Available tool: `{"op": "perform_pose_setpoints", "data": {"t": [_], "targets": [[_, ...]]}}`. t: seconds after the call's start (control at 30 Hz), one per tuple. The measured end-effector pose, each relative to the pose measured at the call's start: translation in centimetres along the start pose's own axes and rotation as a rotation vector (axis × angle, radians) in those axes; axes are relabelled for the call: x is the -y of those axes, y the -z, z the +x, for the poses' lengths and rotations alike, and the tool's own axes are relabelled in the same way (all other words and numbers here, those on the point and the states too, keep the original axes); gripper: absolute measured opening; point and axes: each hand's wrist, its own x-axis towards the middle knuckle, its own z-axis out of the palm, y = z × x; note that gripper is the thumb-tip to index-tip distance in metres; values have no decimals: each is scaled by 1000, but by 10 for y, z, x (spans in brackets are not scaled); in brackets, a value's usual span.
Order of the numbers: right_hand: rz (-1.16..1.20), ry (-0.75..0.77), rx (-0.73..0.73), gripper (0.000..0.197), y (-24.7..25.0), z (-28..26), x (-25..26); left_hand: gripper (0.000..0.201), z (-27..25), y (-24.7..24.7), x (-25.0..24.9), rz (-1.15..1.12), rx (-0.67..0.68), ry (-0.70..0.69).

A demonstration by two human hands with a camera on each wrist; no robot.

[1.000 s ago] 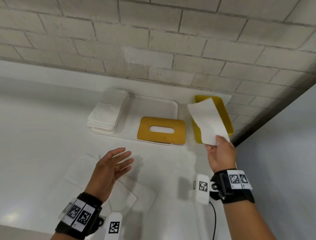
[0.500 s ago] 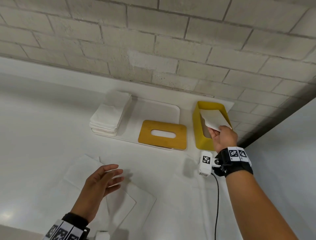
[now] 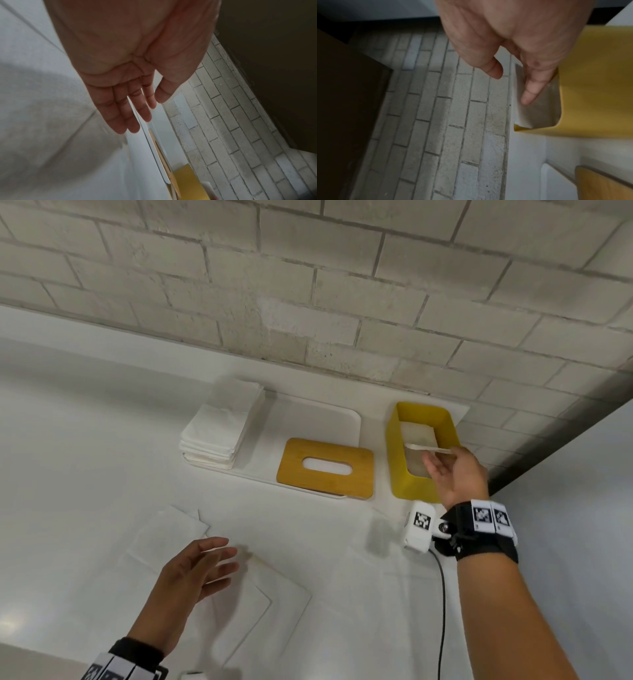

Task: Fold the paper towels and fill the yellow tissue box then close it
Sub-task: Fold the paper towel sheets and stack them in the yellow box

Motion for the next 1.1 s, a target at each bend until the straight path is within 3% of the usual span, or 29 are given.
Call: {"op": "perform_pose_setpoints", "data": {"t": [0.17, 0.3, 0.5, 0.63, 0.7, 0.83, 1.0, 1.1], "targets": [[-122, 193, 21, 32, 38, -49, -28, 21, -4, 10, 4, 10, -13, -7], [-311, 183, 129, 24, 58, -93, -63, 20, -8, 16, 5, 19, -16, -21], [-772, 123, 474, 22, 30, -137, -123, 20, -12, 28, 0, 83, 0, -66], [-1242, 210, 731, 22, -3, -152, -160, 19, -10, 42, -1, 170, -10, -93], [-1412, 294, 767, 34, -15, -158, -176, 16, -10, 50, -3, 225, -12, -115], [-1606, 315, 849, 52, -20, -176, -206, 15, -13, 71, -12, 288, -34, -135], [-1767, 403, 899, 63, -17, -195, -235, 16, -10, 96, -17, 332, -45, -127], [-1797, 423, 842, 53, -20, -193, -240, 17, -6, 104, -17, 355, -37, -139]]}}
